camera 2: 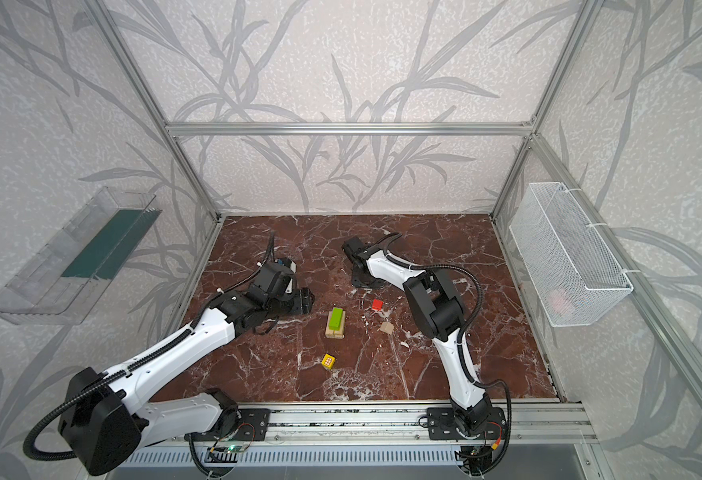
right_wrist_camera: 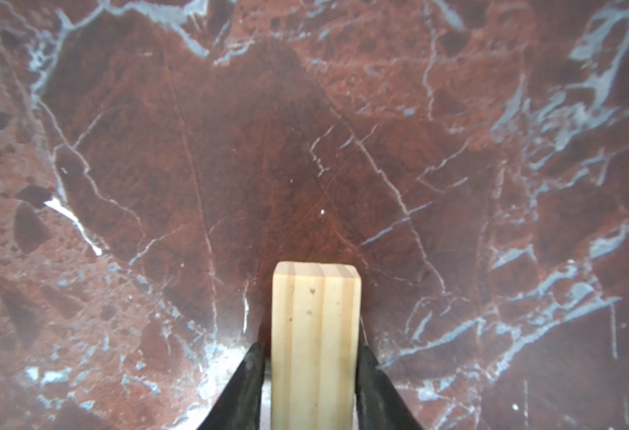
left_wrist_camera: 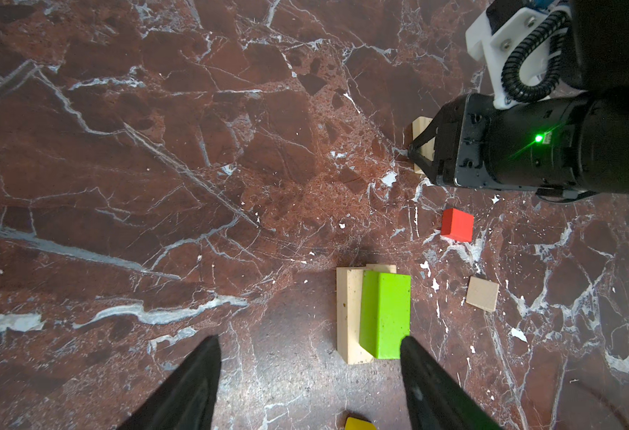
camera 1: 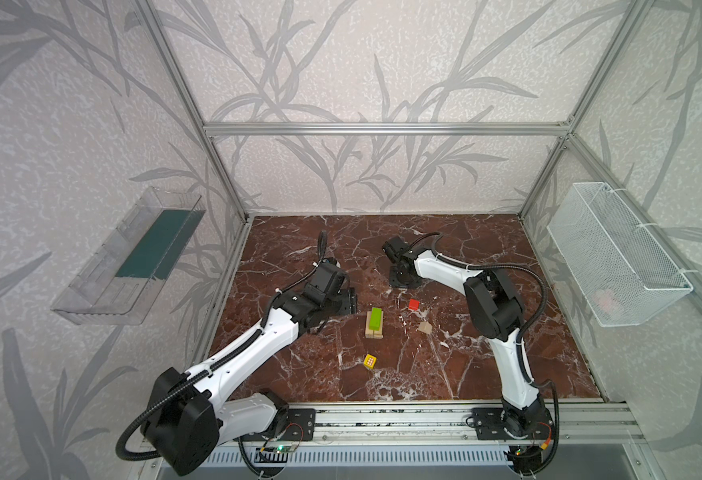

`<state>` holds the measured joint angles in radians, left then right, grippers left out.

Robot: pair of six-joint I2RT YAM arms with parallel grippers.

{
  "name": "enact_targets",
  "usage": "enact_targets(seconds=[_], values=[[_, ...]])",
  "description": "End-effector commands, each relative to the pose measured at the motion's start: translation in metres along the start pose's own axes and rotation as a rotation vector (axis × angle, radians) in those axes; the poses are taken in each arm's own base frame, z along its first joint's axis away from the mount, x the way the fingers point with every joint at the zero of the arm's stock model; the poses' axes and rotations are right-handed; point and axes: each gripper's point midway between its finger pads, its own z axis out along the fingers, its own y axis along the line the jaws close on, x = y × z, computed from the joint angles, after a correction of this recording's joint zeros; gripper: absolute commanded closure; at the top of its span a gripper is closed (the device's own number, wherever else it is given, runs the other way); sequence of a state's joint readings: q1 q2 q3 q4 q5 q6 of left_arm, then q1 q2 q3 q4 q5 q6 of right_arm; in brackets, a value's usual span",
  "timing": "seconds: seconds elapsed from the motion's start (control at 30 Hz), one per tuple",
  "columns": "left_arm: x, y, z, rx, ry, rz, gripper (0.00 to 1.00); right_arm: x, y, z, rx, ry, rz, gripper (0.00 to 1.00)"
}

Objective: Build the wood block tower
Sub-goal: 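Carry the upright wooden plank with the right gripper toward the block group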

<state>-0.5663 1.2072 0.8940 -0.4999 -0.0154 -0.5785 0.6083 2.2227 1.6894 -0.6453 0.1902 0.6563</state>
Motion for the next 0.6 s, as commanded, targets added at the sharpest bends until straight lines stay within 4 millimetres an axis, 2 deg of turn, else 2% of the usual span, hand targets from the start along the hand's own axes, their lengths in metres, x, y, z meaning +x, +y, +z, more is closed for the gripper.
enact_targets(seconds=[0.0, 0.43, 0.57], values=[[-0.0005, 0.0008, 0.0016, 0.001, 0.002, -0.014, 0.25, 0.0087, -0.003, 0.0112, 0.026, 0.036, -0.021, 0.6], [0.0001, 0.0004, 0.0049, 0.0, 0.012, -0.013, 0.25, 0.0073, -0.0106, 0.0192, 0.084, 0.031, -0.099, 0.63], [-0.0002, -0.0004, 0.0038, 0.003, 0.013, -0.014, 0.25, 0.0051, -0.0071, 0.0124, 0.065, 0.026, -0.106, 0.67]])
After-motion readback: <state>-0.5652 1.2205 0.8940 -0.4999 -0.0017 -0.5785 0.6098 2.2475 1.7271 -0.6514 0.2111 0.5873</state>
